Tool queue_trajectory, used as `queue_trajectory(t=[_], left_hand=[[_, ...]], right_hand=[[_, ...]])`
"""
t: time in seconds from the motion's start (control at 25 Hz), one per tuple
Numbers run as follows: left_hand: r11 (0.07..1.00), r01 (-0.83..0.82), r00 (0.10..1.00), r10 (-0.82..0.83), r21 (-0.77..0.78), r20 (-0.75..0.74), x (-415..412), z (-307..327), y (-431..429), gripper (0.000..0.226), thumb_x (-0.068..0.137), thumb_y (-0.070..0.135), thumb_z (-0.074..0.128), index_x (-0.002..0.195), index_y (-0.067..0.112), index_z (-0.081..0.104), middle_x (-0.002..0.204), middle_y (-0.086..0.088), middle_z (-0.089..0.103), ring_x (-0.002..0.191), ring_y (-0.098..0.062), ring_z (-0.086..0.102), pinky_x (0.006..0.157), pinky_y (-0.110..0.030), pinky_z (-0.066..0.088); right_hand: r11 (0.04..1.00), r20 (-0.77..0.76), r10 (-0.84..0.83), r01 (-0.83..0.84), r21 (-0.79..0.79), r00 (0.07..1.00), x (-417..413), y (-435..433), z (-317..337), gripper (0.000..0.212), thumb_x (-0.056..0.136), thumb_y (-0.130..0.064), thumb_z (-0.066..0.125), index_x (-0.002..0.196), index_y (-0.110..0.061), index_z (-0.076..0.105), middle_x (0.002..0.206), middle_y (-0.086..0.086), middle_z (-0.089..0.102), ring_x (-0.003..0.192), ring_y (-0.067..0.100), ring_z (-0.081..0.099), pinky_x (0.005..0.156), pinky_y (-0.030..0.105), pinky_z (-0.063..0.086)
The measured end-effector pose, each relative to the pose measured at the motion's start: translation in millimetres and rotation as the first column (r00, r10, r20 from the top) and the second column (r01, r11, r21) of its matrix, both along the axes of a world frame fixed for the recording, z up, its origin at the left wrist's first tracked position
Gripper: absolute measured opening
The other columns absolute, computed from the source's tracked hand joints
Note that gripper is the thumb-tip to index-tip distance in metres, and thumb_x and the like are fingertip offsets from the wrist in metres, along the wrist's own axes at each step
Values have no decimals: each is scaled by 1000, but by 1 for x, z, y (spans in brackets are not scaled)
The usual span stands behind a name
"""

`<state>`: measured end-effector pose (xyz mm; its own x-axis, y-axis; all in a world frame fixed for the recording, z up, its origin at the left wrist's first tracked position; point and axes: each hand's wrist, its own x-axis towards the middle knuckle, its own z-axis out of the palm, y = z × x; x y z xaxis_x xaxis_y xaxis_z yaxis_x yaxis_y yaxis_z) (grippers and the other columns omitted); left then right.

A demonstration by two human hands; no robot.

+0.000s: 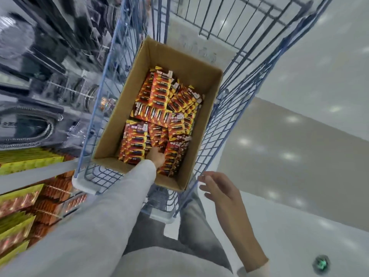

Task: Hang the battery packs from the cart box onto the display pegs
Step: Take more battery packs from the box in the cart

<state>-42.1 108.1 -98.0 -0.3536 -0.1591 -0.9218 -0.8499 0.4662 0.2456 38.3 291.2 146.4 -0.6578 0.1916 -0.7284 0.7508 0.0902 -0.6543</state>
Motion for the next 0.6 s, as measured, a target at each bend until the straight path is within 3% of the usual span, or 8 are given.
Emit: queue_trajectory(t=[0.28,0.44,0.6], left_hand=[[993,74,997,-71,-88,35,-2,-35,20,42,104,22,63,142,9,56,144,-13,58,134,-35,53,111,-41,40],[972,57,998,-61,-228,-10,2,-41,20,17,100,17,67,116,11,66,126,-12,67,116,-33,62,102,-39,48],[981,-42,986,11,-187,-164,-3,-10,4,2,105,16,60,104,14,60,116,-9,65,106,-26,60,90,-33,48]], right_hand=[[1000,55,16,-17,13,998,-35,16,-20,16,103,-30,57,101,-26,72,103,-10,75,101,12,70,91,34,55],[998,72,69,-70,7,995,-43,14,-26,16,103,-32,56,102,-27,71,104,-11,74,102,11,70,91,32,55],[991,87,135,-135,0,987,-56,7,-28,16,103,-32,56,105,-27,71,103,-13,74,101,8,69,91,30,54]])
